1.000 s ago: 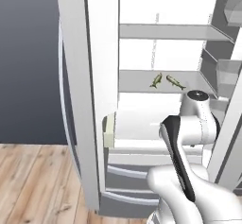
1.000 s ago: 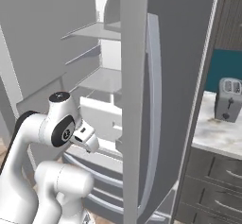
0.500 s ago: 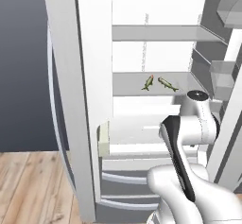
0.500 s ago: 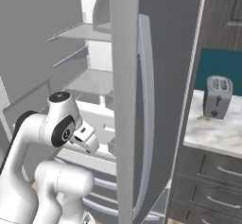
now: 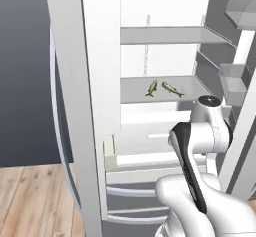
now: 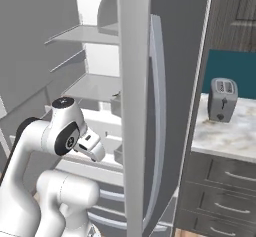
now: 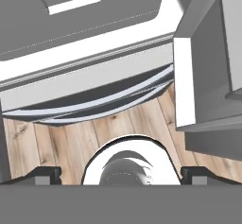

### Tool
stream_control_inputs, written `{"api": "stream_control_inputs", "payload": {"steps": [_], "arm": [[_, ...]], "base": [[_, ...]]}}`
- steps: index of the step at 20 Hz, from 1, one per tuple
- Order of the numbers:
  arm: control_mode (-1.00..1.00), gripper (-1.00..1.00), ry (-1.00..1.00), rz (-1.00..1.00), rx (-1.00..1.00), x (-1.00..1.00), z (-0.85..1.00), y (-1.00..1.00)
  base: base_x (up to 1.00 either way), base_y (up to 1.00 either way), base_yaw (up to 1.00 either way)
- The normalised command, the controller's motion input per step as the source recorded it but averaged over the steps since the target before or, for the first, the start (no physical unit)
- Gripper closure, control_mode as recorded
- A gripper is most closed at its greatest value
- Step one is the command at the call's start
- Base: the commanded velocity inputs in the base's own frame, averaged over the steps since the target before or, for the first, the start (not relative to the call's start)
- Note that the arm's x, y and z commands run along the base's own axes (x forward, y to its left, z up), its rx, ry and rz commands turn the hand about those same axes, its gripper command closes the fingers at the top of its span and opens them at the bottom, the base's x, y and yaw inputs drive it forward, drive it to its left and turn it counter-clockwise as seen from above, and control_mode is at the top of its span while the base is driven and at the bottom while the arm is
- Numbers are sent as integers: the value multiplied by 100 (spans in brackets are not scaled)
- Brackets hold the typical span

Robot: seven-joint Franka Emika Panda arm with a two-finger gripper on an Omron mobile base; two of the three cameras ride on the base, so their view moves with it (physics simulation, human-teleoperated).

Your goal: Gather the potato and avocado from the fridge and place them on a tray on the dining counter. Then gather the fishs from the fridge and place them on the other tray.

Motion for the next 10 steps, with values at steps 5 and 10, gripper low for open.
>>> {"api": "stream_control_inputs", "payload": {"steps": [5, 10], "arm": [[100, -100, 0, 0, 0, 0, 0, 0], [100, -100, 0, 0, 0, 0, 0, 0]], "base": [[35, 32, -15], [32, 10, -12]]}}
